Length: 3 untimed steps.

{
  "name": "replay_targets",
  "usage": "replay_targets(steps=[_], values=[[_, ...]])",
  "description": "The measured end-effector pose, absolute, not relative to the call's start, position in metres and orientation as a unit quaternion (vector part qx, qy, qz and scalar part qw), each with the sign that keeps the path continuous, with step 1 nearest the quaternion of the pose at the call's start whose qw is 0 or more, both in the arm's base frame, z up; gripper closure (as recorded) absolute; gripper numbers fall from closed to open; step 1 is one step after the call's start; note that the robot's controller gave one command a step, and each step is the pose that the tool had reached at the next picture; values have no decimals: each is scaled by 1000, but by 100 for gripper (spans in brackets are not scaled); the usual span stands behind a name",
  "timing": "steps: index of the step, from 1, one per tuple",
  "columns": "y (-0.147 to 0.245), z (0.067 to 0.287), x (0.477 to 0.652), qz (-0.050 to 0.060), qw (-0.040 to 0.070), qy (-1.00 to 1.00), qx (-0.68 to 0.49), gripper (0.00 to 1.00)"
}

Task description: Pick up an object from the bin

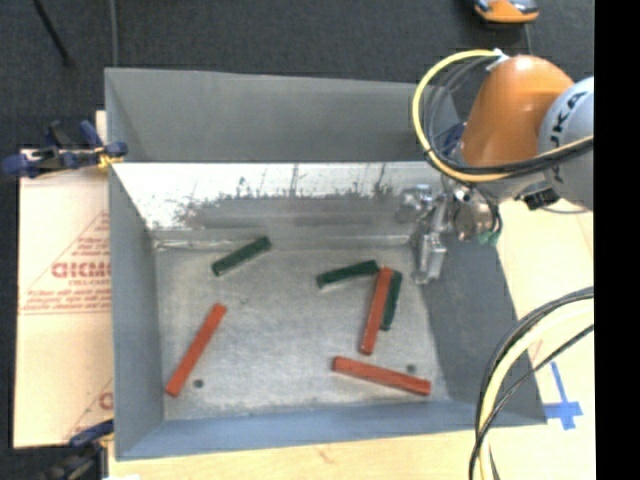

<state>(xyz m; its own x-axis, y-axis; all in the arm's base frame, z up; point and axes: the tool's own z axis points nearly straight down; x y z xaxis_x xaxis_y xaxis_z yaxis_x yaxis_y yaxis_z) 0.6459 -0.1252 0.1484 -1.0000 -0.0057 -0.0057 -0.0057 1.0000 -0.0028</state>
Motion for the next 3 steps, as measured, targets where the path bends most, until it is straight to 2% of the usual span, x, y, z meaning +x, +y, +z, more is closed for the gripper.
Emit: replay_targets(steps=[1,2,3], values=[[-90,131,636,0,1,972,-235,0],[-93,135,623,0,0,900,-436,0],[-94,117,627,-1,2,742,-670,0]])
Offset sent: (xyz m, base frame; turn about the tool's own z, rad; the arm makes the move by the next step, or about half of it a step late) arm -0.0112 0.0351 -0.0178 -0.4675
